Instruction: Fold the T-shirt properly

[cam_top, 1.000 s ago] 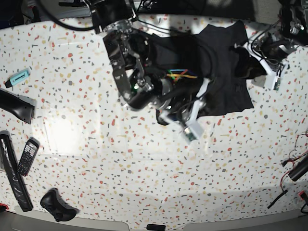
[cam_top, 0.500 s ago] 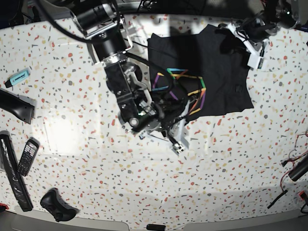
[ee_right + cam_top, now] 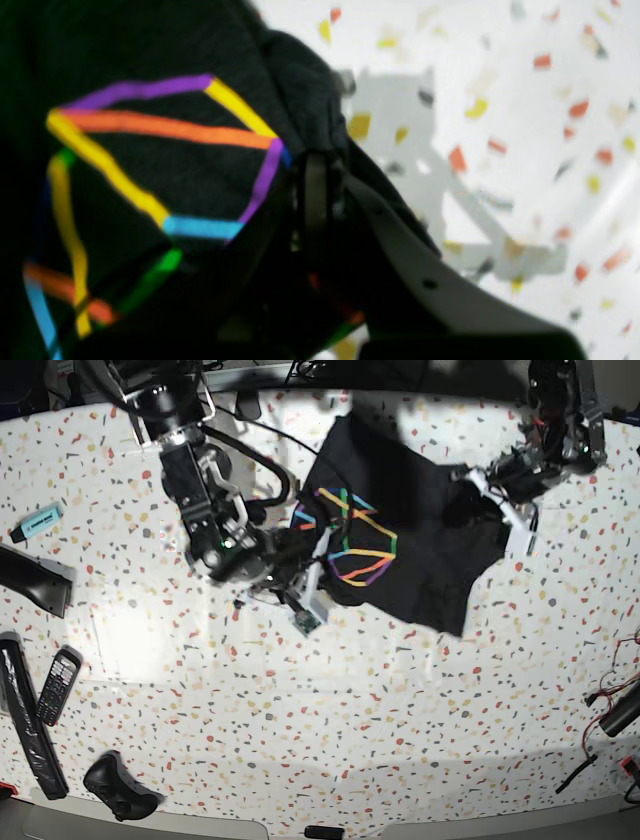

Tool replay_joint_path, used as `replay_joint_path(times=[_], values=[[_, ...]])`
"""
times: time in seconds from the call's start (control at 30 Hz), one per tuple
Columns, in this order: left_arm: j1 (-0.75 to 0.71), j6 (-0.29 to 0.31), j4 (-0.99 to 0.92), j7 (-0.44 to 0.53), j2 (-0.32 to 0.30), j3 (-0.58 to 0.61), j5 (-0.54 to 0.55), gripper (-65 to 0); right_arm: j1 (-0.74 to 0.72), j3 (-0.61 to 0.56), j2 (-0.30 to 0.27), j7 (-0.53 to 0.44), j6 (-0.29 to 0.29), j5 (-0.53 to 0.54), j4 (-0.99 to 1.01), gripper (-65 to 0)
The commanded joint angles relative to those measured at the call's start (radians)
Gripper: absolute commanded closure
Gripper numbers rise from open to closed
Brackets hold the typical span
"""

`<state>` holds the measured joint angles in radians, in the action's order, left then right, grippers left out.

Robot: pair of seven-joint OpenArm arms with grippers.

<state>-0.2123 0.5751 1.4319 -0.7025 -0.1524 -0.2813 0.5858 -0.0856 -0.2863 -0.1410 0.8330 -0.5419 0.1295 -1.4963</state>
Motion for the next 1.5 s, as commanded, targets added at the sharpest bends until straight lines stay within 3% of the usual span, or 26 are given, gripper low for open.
replay_joint_path(times=[0.0,0.17,0.27,0.57,0.83,1.0,1.13,1.3,1.47], values=[[0.021,-0.024,-0.004,-0.005,-0.009,-0.005,-0.05,0.0,0.012,0.016,-0.006,0.034,-0.003,-0.015,-0.022,0.0],[0.127,-0.023,-0.079,0.025,-0.015,-0.004,-0.097,0.0,0.092,0.056,-0.006,0.026,-0.003,-0.015,-0.077,0.0],[0.187,0.006,-0.136,0.053,-0.029,0.012,-0.099,0.0,0.14,0.055,-0.004,0.018,-0.003,-0.015,-0.099,0.0],[0.33,0.017,-0.209,0.137,-0.053,0.211,-0.192,0.0,0.292,0.055,0.035,-0.009,-0.003,-0.014,-0.206,0.0],[0.396,0.016,-0.208,0.134,-0.06,0.235,-0.167,0.0,0.393,-0.006,0.047,-0.015,-0.003,-0.015,-0.31,0.0],[0.396,0.016,-0.187,0.035,-0.103,0.235,-0.003,0.0,0.391,-0.013,0.047,-0.015,0.019,-0.027,-0.322,0.0],[0.364,0.016,-0.123,-0.008,-0.185,0.235,0.114,0.0,0.391,0.045,0.047,-0.014,0.019,-0.025,-0.357,0.0],[0.258,0.016,-0.004,-0.029,-0.261,0.23,0.122,0.0,0.391,0.134,0.047,0.018,0.019,-0.016,-0.426,0.0],[0.113,0.015,0.121,-0.031,-0.263,0.137,0.123,0.0,0.409,0.225,0.047,0.119,0.019,0.065,-0.517,0.0]])
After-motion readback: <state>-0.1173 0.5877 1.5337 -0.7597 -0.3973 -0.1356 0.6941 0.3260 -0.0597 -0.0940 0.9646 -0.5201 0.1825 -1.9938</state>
